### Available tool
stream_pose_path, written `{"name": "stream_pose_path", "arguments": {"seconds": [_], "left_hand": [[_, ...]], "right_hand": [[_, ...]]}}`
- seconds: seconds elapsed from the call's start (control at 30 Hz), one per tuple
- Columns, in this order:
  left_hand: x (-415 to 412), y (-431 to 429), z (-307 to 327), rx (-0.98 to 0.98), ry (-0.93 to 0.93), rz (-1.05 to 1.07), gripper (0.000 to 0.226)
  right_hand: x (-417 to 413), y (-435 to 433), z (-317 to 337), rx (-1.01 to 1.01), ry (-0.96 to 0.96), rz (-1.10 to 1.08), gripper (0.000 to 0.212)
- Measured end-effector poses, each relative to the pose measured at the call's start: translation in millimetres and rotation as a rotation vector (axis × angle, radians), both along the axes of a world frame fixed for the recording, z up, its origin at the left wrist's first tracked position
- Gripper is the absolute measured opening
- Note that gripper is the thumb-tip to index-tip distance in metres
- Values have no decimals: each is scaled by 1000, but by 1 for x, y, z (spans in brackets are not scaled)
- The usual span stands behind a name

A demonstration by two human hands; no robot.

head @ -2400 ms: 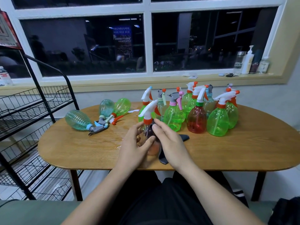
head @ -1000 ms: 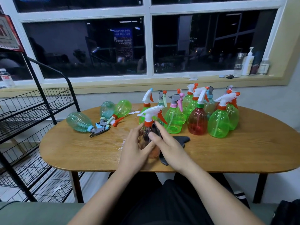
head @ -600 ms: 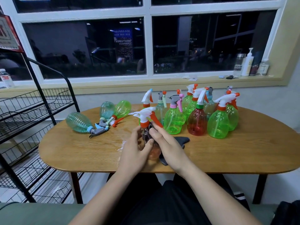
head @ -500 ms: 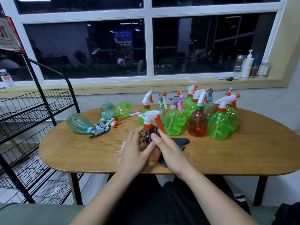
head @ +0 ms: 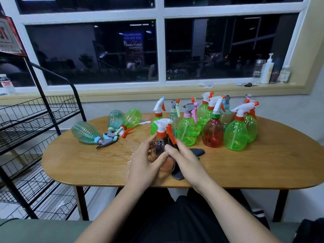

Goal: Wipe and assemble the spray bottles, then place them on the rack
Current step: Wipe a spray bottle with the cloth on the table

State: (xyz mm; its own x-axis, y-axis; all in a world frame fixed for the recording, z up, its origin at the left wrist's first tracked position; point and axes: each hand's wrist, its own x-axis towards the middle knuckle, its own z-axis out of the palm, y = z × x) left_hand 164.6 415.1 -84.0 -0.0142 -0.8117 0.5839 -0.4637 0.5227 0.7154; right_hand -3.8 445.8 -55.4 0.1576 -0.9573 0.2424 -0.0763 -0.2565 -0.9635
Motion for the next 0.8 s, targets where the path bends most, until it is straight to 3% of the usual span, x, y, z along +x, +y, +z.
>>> {"name": "stream_pose_path", "arguments": {"seconds": [0.13, 0.23, 0.33, 0.53, 0.63, 0.77, 0.8], "left_hand": [[-2, 3, 2, 28, 5, -6, 63], [-2, 3, 3, 36, 0, -26, 61], [-2, 2, 3, 49, 10, -78, 61], [2, -5, -2, 28, -26, -43, 76], [4, -5, -3, 13, -44, -15, 77], [3, -5, -2, 5, -53, -24, 76], [2, -5, -3, 2, -57, -13, 74]], "right_hand": [[-1, -6, -6, 79, 58, -14, 39], [3, -3, 3, 31, -48, -13, 43], [5, -1, 3, -63, -21, -36, 56], [-1, 0, -7, 72, 163, -43, 27], [1, 0, 3, 56, 96, -38, 23], [3, 0, 5, -37, -12, -61, 73], [2, -1, 4, -30, -16, -75, 77]]}}
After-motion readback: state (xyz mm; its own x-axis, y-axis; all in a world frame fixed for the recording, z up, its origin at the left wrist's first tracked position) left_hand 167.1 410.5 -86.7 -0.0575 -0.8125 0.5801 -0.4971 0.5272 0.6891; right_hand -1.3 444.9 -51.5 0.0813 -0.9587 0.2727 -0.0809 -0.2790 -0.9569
